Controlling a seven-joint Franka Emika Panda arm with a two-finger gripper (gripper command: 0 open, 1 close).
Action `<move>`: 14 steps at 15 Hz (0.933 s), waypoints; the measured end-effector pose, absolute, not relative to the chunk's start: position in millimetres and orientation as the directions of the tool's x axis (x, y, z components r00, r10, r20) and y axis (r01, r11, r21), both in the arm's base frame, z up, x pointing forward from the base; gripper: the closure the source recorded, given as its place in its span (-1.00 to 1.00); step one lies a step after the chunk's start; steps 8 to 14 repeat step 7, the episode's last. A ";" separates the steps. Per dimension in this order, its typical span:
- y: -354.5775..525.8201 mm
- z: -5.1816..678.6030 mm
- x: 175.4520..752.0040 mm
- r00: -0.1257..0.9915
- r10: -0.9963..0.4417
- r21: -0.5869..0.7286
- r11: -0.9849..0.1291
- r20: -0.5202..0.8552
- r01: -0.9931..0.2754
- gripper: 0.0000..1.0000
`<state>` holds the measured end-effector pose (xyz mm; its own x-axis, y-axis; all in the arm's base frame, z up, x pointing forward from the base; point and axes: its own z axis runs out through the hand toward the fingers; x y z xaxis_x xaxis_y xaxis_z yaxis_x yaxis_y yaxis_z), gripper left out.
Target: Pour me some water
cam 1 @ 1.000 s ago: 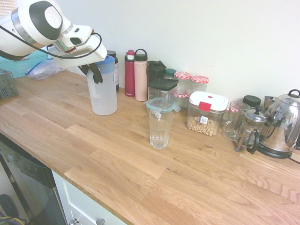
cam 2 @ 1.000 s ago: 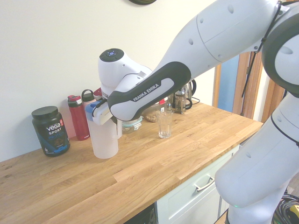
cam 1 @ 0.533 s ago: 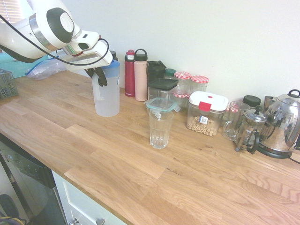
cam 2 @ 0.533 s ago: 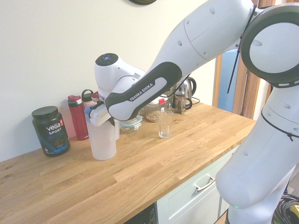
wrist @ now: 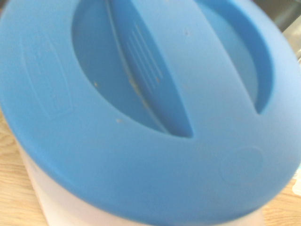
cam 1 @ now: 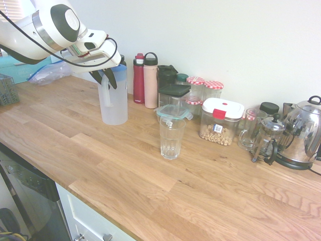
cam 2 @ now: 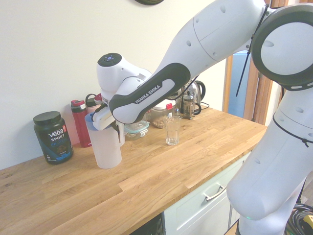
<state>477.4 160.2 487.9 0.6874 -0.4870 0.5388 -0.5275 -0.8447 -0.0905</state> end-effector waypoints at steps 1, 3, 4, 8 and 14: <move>160.7 492.0 477.5 0.688 -0.498 -0.082 -0.836 0.528 -0.542 -1.00; 162.5 498.5 474.0 0.716 -0.528 -0.074 -0.825 0.457 -0.561 -1.00; 161.7 504.1 470.4 0.733 -0.541 -0.069 -0.821 0.413 -0.567 -1.00; 149.1 534.1 449.1 0.760 -0.578 -0.013 -0.798 0.297 -0.602 -1.00; 149.1 534.1 449.1 0.760 -0.578 -0.013 -0.798 0.297 -0.602 -1.00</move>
